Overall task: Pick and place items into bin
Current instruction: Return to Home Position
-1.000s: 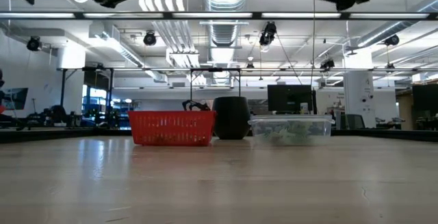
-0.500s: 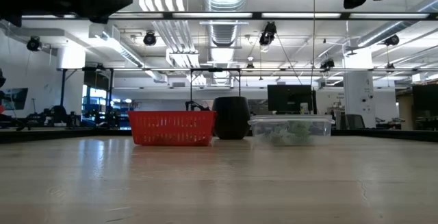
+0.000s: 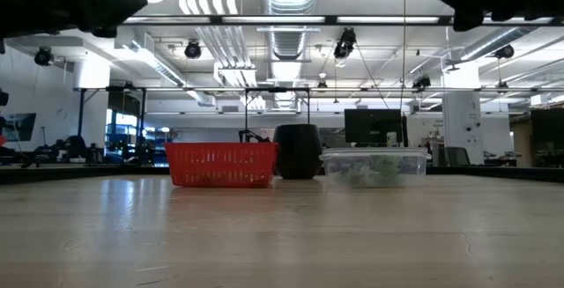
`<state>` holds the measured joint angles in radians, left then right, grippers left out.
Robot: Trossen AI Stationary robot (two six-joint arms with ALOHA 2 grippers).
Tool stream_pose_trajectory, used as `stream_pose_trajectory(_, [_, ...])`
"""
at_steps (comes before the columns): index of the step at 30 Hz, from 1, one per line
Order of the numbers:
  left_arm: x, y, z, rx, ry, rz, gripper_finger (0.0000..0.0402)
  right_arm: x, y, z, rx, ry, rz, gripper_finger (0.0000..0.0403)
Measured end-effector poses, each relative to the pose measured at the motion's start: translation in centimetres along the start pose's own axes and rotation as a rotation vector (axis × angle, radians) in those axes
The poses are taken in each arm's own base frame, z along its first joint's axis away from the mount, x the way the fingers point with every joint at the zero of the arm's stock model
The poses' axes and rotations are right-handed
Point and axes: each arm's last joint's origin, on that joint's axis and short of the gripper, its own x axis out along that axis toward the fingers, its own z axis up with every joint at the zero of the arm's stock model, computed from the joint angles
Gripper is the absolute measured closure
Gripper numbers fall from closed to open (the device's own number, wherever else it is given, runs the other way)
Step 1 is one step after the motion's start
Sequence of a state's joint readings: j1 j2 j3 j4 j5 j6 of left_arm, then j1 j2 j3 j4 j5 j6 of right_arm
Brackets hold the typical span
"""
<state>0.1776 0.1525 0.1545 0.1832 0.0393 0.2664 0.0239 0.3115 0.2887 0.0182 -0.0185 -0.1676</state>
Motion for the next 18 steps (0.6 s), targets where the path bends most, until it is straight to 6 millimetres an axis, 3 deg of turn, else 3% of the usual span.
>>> stream_pose_trajectory(5, [-0.8, -0.1, -0.9, -0.041, -0.024, 0.054, 0.0283, -0.5, 0.1, -1.2, -0.006, -0.126, -0.05, 0.0346])
stream_pose_trajectory(11, [-0.9, -0.6, -2.6, -0.052, 0.011, 0.048, 0.0283, -0.7, 0.2, -3.5, 0.052, -0.11, -0.09, 0.0346])
stream_pose_trajectory(18, [-0.9, -0.7, -3.2, -0.093, 0.027, 0.077, 0.0283, -0.9, 0.1, -4.6, 0.074, -0.149, -0.124, 0.0346])
